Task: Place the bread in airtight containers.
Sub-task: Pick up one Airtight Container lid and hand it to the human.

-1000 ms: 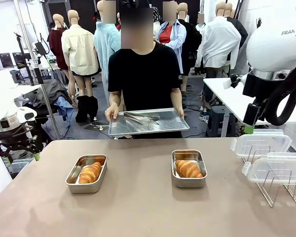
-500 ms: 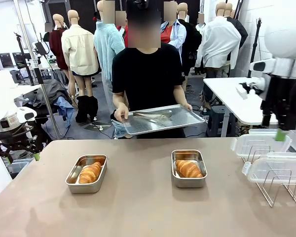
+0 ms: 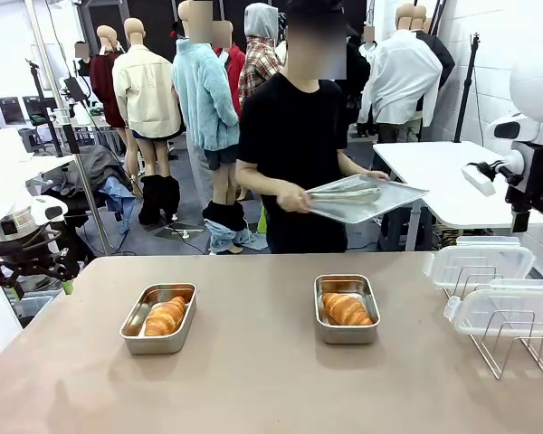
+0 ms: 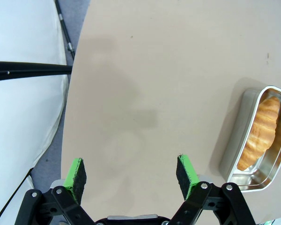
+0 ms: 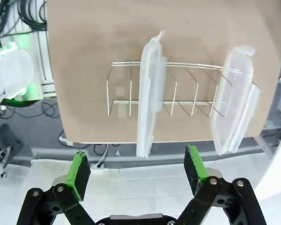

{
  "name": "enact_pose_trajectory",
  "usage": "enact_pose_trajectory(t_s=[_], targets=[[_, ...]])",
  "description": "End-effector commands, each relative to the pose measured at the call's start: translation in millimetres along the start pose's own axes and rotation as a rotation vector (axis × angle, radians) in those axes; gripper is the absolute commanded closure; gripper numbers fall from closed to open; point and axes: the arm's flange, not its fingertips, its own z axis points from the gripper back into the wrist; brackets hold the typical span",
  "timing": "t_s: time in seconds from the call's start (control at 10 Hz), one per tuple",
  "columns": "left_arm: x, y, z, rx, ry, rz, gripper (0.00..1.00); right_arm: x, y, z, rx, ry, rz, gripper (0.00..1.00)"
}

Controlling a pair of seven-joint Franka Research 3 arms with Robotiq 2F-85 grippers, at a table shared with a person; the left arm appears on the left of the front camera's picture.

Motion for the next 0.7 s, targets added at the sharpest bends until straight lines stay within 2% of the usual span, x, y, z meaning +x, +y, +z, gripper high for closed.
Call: enact_pose_trajectory(t_s=[0.0, 0.6], targets=[[-1.4, 1.7, 0.8, -0.002, -0.001, 0.0, 0.0, 2.0, 1.0, 2.9, 0.012, 0.004, 0.007, 0.0], [-1.4, 1.7, 0.8, -0.002, -0.001, 0.0, 0.0, 2.0, 1.0, 2.9, 0.012, 0.004, 0.007, 0.0]])
